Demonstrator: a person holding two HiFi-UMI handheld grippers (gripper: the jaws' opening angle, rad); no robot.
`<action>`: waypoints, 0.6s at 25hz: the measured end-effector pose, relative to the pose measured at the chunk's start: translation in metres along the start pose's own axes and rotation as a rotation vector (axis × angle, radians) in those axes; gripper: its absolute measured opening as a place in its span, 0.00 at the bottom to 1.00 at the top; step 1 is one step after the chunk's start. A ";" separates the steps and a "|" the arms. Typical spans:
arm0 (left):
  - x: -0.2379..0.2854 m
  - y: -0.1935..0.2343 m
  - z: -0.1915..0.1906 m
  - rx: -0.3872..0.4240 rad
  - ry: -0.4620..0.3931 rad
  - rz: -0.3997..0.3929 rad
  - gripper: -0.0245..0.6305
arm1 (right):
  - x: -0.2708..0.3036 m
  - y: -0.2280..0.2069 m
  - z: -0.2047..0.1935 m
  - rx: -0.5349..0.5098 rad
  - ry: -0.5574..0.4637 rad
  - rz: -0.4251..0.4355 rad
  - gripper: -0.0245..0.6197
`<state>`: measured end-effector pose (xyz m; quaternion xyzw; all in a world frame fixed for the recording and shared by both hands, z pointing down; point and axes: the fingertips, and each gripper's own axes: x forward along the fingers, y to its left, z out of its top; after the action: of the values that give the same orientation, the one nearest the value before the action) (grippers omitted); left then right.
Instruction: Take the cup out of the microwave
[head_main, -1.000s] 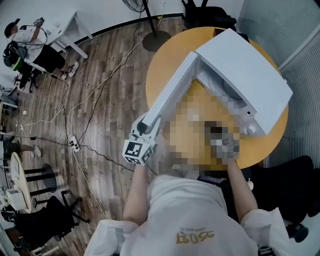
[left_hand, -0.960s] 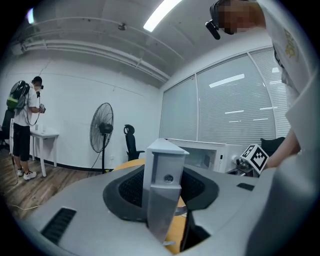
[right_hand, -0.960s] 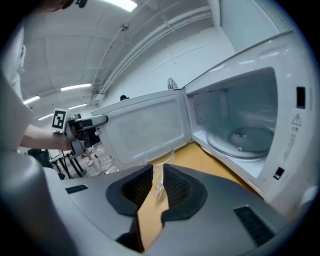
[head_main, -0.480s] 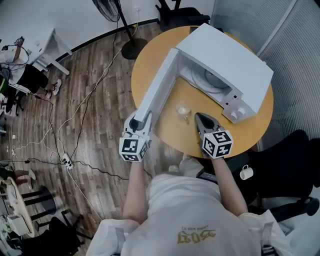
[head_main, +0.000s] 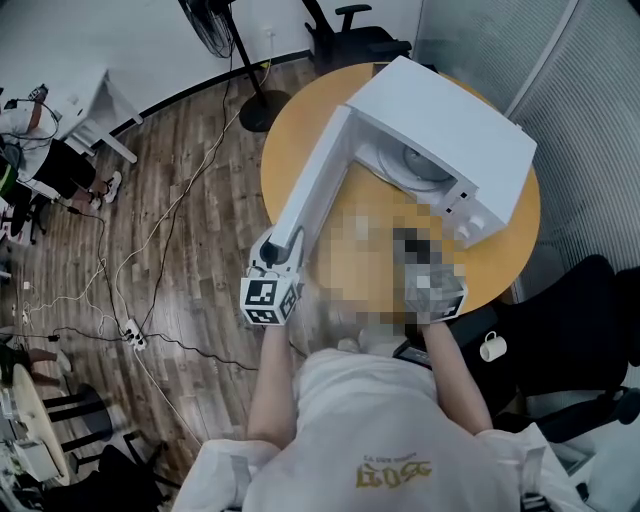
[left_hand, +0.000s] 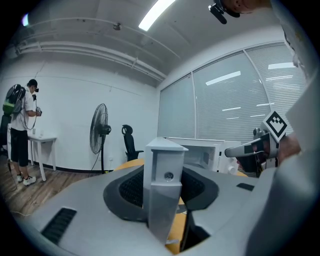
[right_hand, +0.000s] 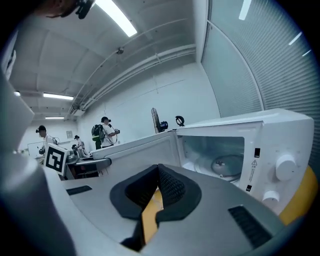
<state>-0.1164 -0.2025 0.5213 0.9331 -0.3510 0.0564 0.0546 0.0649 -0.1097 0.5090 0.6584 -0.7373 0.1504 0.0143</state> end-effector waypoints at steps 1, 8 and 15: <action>0.000 0.000 -0.001 0.000 0.001 0.000 0.31 | -0.001 0.000 -0.002 0.003 0.003 -0.006 0.06; -0.005 0.001 0.002 -0.004 0.006 -0.003 0.31 | -0.009 0.002 -0.006 -0.010 0.029 -0.043 0.06; -0.003 0.002 0.001 -0.004 0.002 -0.003 0.31 | -0.006 0.001 -0.008 -0.017 0.030 -0.045 0.06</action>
<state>-0.1203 -0.2022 0.5199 0.9335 -0.3495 0.0567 0.0572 0.0637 -0.1021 0.5155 0.6723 -0.7234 0.1535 0.0342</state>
